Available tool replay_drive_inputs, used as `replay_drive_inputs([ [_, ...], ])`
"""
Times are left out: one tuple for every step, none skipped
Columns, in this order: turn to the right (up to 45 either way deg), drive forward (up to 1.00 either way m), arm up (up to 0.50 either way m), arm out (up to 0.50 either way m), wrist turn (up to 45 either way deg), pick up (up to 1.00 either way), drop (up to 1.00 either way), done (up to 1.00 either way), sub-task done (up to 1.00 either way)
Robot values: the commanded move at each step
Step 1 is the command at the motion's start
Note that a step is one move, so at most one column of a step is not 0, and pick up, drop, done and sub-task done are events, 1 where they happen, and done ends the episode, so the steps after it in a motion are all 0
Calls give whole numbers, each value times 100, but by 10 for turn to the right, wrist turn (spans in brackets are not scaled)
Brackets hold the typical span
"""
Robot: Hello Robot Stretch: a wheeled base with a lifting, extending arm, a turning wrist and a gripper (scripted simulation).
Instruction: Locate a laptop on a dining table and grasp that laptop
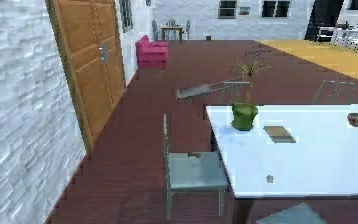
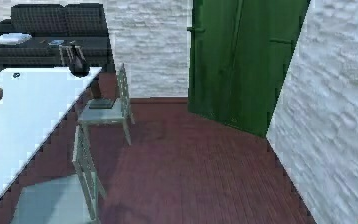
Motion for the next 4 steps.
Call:
replay_drive_inputs([
  [-240,0,0,0,0,0,0,0,0],
  [0,100,0,0,0,0,0,0,0],
  [90,0,0,0,0,0,0,0,0],
  [0,85,0,0,0,0,0,0,0],
])
